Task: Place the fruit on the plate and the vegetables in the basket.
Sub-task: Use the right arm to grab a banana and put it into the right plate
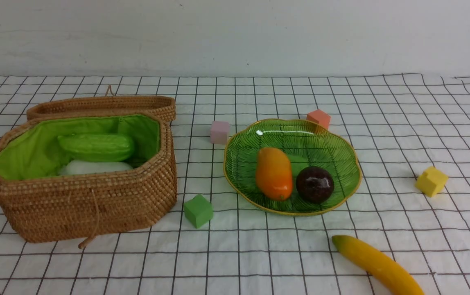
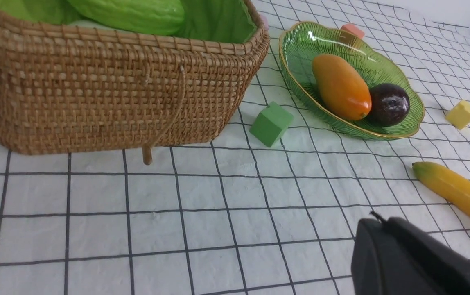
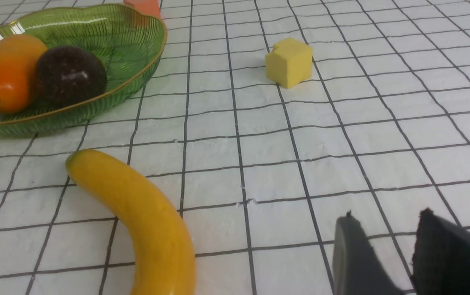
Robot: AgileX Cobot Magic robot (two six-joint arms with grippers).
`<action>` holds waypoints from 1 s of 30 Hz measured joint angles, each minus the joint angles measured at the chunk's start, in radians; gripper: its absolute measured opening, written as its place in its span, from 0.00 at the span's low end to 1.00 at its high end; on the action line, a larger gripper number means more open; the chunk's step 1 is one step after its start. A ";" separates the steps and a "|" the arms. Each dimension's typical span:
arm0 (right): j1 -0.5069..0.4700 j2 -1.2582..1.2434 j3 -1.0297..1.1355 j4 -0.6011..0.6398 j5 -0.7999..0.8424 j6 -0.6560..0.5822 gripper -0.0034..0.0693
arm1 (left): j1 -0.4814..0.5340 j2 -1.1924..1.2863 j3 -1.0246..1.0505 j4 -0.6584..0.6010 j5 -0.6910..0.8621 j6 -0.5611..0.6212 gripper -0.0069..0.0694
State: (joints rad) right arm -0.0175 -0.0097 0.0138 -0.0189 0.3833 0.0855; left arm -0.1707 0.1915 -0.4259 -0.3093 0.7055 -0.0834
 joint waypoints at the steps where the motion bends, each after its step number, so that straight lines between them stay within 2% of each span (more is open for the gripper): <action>1: 0.000 0.000 0.000 0.000 0.000 0.000 0.37 | 0.000 0.000 0.000 -0.001 -0.016 0.000 0.07; 7: 0.000 0.000 0.000 0.000 0.000 0.000 0.37 | 0.000 0.000 0.000 0.045 -0.120 0.001 0.07; 9: 0.000 0.000 0.000 0.000 0.000 0.000 0.37 | 0.000 0.000 0.021 0.102 -0.184 0.001 0.07; 14: 0.000 0.000 0.000 0.000 0.000 0.000 0.37 | 0.014 -0.090 0.158 0.210 -0.288 0.001 0.07; 17: 0.000 0.000 0.000 0.000 0.000 0.000 0.37 | 0.031 -0.194 0.325 0.294 -0.359 0.002 0.07; 21: 0.000 -0.002 0.000 0.000 -0.001 0.000 0.37 | 0.034 -0.202 0.449 0.329 -0.330 0.002 0.08; 30: 0.000 -0.002 0.000 0.000 -0.001 0.000 0.37 | 0.034 -0.202 0.455 0.330 -0.300 0.001 0.09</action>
State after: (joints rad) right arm -0.0175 -0.0116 0.0138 -0.0189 0.3824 0.0855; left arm -0.1364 -0.0101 0.0289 0.0212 0.4054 -0.0824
